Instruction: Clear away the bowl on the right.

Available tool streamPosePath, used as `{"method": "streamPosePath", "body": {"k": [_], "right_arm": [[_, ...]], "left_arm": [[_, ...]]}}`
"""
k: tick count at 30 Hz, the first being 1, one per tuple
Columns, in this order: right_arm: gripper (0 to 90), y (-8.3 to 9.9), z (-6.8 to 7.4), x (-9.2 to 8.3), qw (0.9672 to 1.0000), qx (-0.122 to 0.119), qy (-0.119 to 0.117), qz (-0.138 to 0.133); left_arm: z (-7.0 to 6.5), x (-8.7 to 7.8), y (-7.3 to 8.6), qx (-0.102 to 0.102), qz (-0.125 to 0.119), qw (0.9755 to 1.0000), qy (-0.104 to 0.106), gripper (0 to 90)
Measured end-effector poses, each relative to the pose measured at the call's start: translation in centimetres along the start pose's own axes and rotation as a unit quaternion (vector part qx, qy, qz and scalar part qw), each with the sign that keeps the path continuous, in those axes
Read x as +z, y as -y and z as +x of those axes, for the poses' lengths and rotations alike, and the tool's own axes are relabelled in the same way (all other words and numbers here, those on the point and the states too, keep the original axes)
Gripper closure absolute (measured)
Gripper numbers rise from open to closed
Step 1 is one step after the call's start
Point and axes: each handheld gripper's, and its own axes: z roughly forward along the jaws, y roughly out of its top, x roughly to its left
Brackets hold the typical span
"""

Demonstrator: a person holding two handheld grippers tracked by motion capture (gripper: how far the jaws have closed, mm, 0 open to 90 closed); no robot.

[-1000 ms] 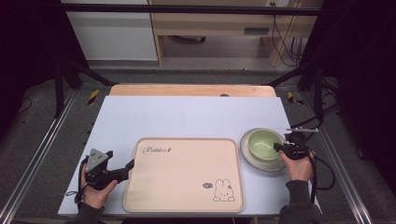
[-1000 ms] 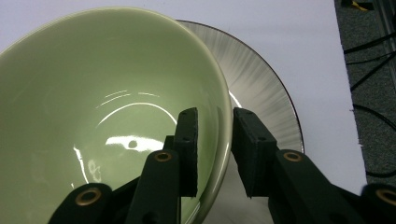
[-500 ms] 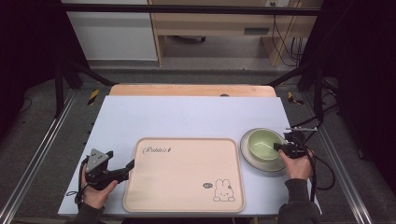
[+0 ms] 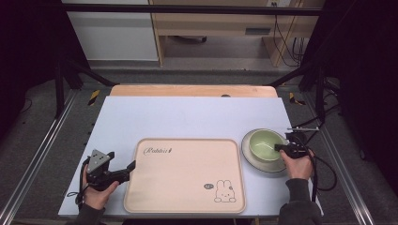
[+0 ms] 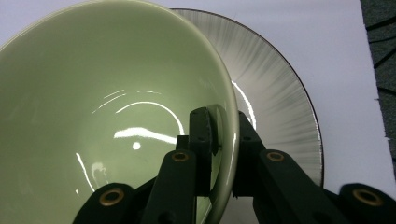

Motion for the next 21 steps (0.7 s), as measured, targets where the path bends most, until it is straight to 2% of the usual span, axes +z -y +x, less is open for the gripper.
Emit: {"method": "streamPosePath", "body": {"k": [15, 21], "right_arm": [[82.7, -0.11, -0.31, 0.13, 0.9998, 0.017, -0.012, 0.005], [83.1, -0.09, -0.33, 0.07, 0.9998, 0.019, -0.01, 0.001]], "left_arm": [[-0.01, -0.03, 0.0, 0.0, -0.001, 1.0, 0.0, 10.8], [-0.01, -0.02, 0.01, 0.0, 0.0, 1.0, 0.001, 10.8]]}}
